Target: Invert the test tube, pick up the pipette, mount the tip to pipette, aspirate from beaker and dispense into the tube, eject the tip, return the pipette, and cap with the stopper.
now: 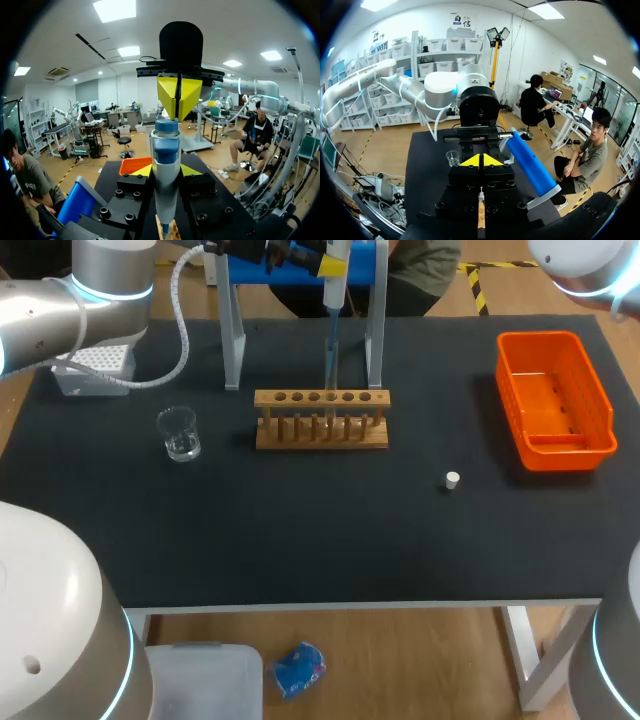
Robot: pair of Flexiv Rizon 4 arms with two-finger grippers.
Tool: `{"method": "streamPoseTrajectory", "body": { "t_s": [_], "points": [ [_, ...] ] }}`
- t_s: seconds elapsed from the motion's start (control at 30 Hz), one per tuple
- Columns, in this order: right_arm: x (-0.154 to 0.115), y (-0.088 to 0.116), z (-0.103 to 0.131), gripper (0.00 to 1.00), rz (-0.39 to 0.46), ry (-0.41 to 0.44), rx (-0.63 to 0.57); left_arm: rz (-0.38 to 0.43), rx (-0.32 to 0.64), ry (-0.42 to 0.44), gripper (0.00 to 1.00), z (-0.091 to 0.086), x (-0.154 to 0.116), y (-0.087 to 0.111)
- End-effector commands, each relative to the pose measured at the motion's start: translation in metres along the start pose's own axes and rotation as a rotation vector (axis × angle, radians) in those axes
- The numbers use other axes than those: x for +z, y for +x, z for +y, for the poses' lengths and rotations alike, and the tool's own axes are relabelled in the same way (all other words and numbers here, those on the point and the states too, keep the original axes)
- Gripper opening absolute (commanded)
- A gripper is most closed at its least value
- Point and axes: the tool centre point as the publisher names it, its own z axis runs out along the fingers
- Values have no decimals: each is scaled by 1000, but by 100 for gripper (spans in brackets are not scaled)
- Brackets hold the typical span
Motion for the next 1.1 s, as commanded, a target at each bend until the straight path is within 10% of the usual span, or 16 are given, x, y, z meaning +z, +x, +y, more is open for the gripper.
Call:
{"method": "streamPoseTrajectory", "body": {
  "t_s": [0.03, 0.8, 0.87, 0.9, 1.1],
  "points": [
    [-3, 1, 1, 0, -2, -6, -9, 0, 0, -2, 0, -4, -1, -1],
    [-39, -1, 15, 0, -35, -20, -86, 0, 0, -2, 0, -4, -1, -1],
    [-44, -1, 11, 44, -47, -12, -86, 0, 0, -2, 0, -4, -1, -1],
    [-47, -1, 9, 100, -49, -12, -88, 0, 0, -2, 0, -4, -1, -1],
    [-61, 1, -7, 100, -83, -4, -125, 0, 0, -2, 0, -4, -1, -1]
  ]
}}
